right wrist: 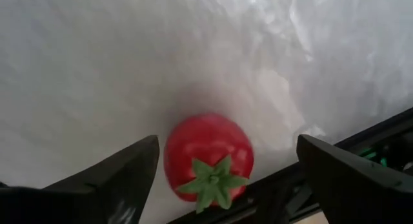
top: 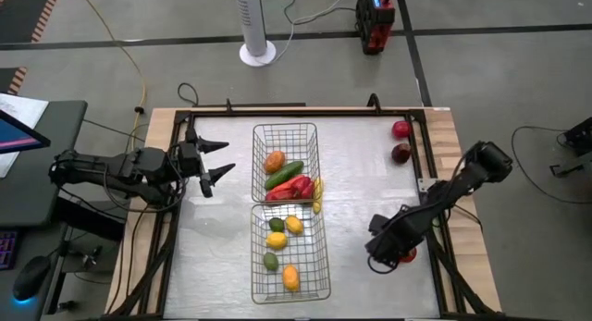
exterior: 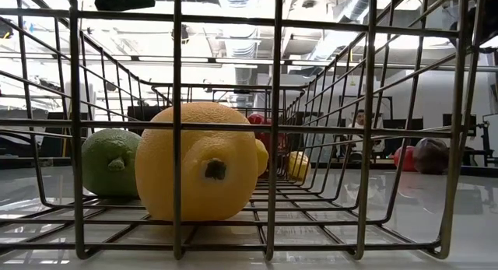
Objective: Sort produce into baskets
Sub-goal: Put the tomato into the bottom wire basket
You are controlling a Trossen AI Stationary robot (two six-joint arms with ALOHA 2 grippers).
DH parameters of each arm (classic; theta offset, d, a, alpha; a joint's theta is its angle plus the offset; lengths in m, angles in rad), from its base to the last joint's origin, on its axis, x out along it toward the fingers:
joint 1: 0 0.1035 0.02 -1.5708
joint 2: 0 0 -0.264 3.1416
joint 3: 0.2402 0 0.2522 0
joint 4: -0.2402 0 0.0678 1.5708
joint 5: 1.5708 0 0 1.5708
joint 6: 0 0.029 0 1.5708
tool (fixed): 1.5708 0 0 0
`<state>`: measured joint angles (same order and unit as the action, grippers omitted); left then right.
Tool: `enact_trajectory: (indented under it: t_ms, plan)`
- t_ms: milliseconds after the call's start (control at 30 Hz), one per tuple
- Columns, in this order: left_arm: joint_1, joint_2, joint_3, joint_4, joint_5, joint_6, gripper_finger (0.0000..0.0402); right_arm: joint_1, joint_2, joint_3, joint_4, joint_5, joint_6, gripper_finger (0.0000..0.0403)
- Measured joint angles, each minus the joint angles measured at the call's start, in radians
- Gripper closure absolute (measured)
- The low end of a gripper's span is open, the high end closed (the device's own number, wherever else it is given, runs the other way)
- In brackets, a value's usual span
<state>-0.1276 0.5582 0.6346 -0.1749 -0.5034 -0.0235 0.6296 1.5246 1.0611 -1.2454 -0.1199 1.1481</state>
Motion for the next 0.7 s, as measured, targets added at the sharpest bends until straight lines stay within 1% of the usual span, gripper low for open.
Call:
enact_trajectory:
  t_ms: [200,367,500,700]
  plan:
    - [0.000,0.000,0.000,0.000,0.000,0.000,0.0110,0.028,0.001,0.000,0.012,-0.040,0.029,0.0006]
    - [0.000,0.000,0.000,0.000,0.000,0.000,0.0110,0.056,-0.001,-0.010,0.019,-0.046,0.061,0.0005]
    - [0.000,0.000,0.000,0.000,0.000,-0.008,0.0110,0.077,-0.019,-0.082,0.102,-0.092,0.097,0.0005]
    - [0.000,0.000,0.000,0.000,0.000,-0.008,0.0110,0.103,-0.082,-0.221,0.222,-0.095,0.162,0.0005]
